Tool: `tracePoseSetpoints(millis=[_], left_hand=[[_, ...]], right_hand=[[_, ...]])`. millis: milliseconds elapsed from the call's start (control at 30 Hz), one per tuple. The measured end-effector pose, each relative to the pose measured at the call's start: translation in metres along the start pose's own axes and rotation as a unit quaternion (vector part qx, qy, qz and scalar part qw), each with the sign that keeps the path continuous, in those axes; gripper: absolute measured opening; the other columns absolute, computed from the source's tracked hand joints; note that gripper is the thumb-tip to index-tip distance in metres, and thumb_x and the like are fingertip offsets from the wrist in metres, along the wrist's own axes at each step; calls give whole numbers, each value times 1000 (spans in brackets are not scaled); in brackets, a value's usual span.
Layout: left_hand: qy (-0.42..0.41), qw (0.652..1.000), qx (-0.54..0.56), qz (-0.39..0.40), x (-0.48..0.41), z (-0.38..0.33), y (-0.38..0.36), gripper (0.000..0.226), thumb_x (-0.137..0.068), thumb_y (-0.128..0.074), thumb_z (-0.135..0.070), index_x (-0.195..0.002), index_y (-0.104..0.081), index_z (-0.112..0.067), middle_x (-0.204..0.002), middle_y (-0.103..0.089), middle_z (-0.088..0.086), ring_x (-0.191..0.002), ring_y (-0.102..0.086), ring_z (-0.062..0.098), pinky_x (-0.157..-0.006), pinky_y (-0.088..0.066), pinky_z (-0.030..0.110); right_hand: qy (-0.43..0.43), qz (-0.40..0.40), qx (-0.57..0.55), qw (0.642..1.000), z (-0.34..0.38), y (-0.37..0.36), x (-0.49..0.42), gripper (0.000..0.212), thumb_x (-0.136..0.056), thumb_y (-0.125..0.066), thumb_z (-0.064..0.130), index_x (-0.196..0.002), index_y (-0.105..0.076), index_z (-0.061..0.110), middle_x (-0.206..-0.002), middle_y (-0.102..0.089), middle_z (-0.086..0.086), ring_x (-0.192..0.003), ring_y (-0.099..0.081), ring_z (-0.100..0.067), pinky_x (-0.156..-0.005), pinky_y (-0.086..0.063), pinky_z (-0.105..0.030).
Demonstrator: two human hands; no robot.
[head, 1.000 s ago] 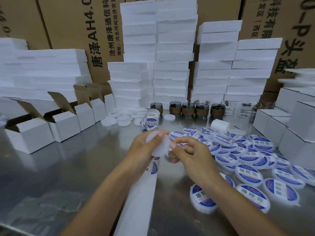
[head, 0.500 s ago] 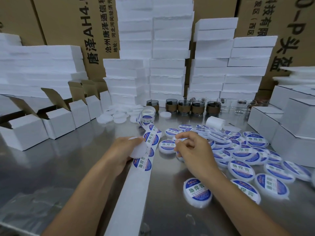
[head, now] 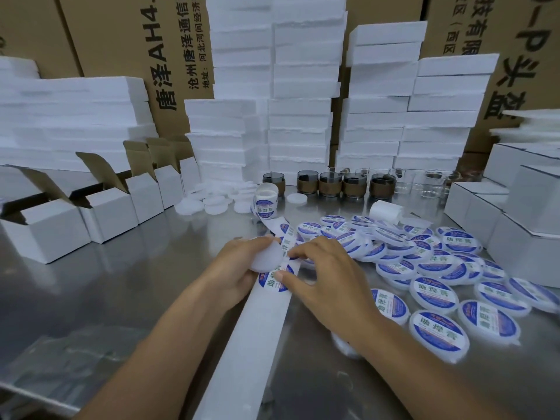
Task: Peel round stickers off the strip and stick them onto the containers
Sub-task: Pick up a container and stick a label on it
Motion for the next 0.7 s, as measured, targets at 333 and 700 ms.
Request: tracePoseSetpoints(millis=[333,700], left_hand=[[75,990,89,82,-1,10,-10,22,-92,-52,-11,-107,-63,0,-103,-70,21,-93,-68,32,-84,-52,44],[73,989,87,97,-5,12,-10,22,-92,-52,-15,-107,-62,-2,-101,-71,18,-81,-70,28,-76,-58,40]], right_hand=[[2,5,4,1000,-6,0,-2,34,-77,-71,42,-107,-60,31,-100,-56,15,-95,-41,-4,-78,-32,-19],[46,4,28,999,-3,6,-1,22,-81,-71,26,-102,-67,25,-98,-70,8,-93,-59,-17,-80,-39,-25]])
Point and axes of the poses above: each hand's wrist, its own x-axis away from the middle knuckle, its own y-axis out of the back of the hand, z = x × y, the point moved 7 cm from there along -x, towards the middle knuckle
